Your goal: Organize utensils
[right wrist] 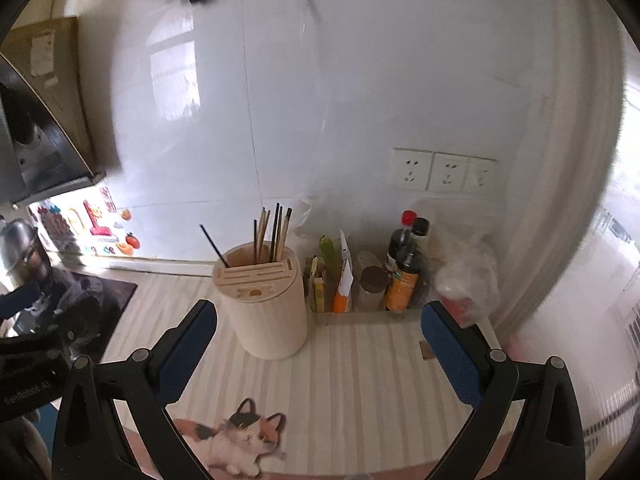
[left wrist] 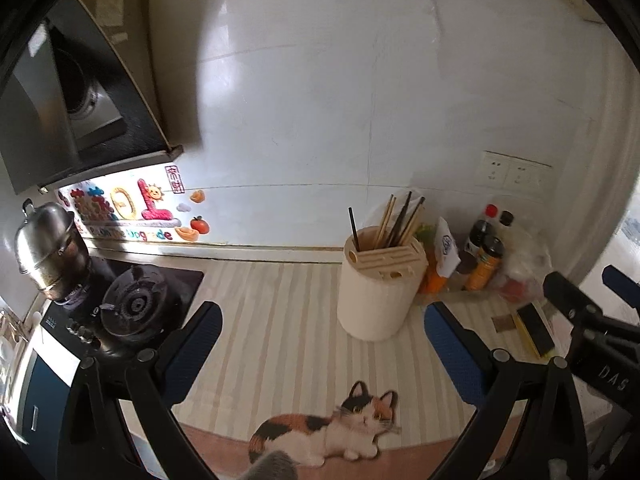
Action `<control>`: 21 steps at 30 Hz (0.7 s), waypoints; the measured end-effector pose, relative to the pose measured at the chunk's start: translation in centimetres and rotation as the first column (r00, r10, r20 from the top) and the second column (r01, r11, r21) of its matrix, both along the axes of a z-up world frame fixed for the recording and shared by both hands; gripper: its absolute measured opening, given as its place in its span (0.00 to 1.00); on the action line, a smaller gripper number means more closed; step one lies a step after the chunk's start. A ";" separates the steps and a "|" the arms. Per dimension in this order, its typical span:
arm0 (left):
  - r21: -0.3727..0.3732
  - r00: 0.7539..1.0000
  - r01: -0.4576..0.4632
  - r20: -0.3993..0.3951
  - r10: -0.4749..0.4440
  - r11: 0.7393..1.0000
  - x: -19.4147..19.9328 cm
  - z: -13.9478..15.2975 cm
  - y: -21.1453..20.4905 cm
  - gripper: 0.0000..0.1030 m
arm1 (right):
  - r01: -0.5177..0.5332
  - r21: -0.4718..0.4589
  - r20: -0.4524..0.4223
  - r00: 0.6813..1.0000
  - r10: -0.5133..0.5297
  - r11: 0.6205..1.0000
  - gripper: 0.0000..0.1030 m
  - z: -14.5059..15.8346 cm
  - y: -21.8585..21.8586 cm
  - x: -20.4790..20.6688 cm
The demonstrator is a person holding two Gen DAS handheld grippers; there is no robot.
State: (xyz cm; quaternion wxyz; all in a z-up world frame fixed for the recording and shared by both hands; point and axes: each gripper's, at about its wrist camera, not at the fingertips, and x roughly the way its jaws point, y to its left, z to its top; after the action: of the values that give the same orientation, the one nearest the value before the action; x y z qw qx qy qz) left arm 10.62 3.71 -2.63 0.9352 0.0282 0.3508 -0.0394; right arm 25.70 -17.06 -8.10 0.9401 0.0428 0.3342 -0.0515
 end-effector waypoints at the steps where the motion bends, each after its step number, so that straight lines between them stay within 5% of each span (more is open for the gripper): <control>1: 0.001 1.000 0.002 0.005 -0.002 1.000 -0.9 0.4 0.3 1.00 | 0.010 -0.003 0.008 1.000 -0.010 1.000 1.00 0.6 0.3 -1.2; 11: -0.003 0.999 0.008 0.053 -0.007 1.000 -7.0 3.3 1.9 1.00 | 0.058 -0.001 0.066 0.996 -0.057 0.998 1.00 5.0 1.7 -11.2; 21: 0.005 0.997 -0.008 0.073 0.007 1.000 -8.6 4.0 1.4 1.00 | 0.044 -0.007 0.098 0.994 -0.043 0.999 1.00 6.7 1.7 -12.9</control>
State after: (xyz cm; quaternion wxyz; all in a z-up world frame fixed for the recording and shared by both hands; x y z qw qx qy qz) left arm 2.05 5.08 1.37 0.9475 0.0307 0.3164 -0.0339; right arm 12.84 -15.36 -1.40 0.9542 0.0485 0.2865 -0.0714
